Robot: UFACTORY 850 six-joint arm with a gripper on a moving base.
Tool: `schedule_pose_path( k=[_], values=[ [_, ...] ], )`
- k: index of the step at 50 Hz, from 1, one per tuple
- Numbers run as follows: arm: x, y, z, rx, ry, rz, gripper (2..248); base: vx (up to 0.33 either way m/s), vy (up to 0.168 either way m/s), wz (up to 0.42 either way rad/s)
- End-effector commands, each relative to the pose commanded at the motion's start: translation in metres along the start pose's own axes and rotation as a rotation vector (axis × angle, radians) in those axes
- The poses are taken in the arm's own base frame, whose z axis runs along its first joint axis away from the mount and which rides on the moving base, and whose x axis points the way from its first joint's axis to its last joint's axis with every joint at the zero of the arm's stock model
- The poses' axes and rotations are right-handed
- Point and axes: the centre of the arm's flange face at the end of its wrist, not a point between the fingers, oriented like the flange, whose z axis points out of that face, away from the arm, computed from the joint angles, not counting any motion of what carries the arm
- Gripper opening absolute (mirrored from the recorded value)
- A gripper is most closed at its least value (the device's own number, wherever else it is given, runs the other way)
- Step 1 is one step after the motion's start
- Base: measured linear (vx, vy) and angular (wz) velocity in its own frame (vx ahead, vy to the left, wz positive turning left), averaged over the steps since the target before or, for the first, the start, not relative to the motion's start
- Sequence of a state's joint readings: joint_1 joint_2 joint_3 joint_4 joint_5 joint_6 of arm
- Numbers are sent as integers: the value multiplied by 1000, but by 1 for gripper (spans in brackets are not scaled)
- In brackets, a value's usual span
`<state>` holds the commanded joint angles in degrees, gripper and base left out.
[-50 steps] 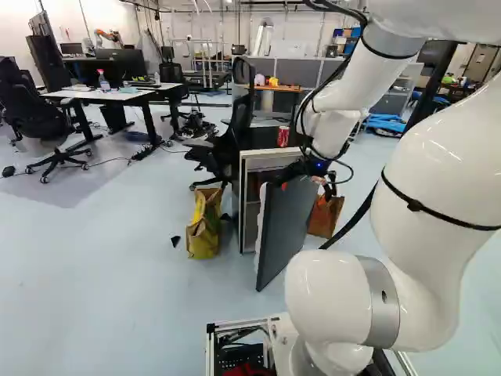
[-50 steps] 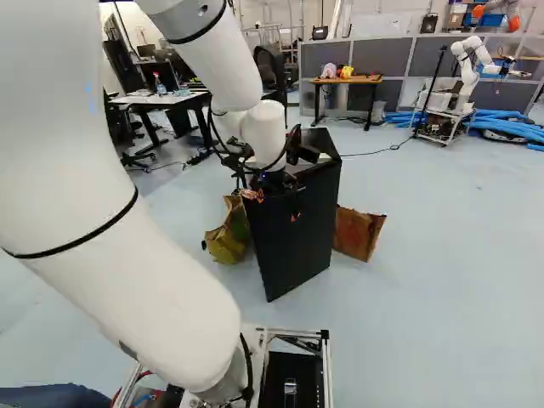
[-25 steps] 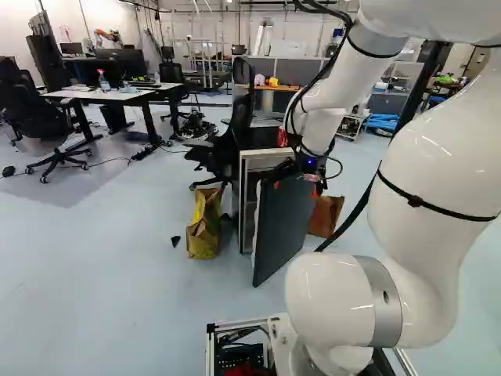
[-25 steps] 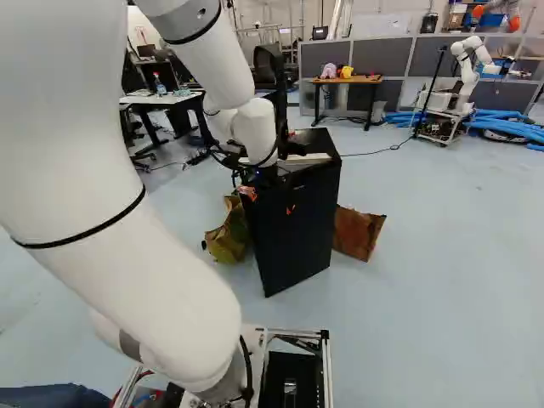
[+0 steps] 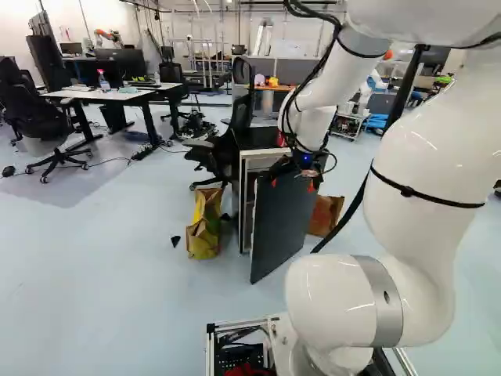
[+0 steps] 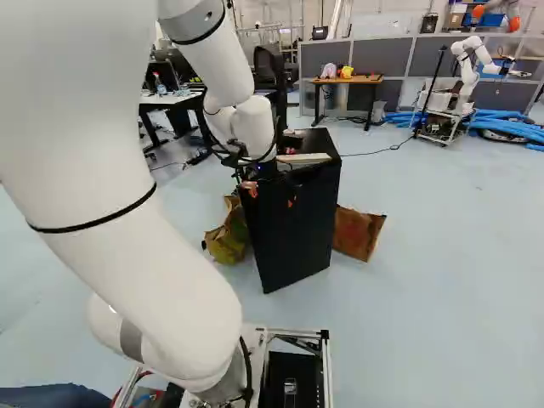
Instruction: Grab a drink from the fridge
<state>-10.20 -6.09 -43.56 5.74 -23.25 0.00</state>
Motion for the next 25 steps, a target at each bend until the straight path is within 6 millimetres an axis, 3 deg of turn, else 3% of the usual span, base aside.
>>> schedule_pose_path(
  k=[25],
  values=[
    [26, -9, 7, -40, 9, -132, 247, 0, 0, 0]
  ],
)
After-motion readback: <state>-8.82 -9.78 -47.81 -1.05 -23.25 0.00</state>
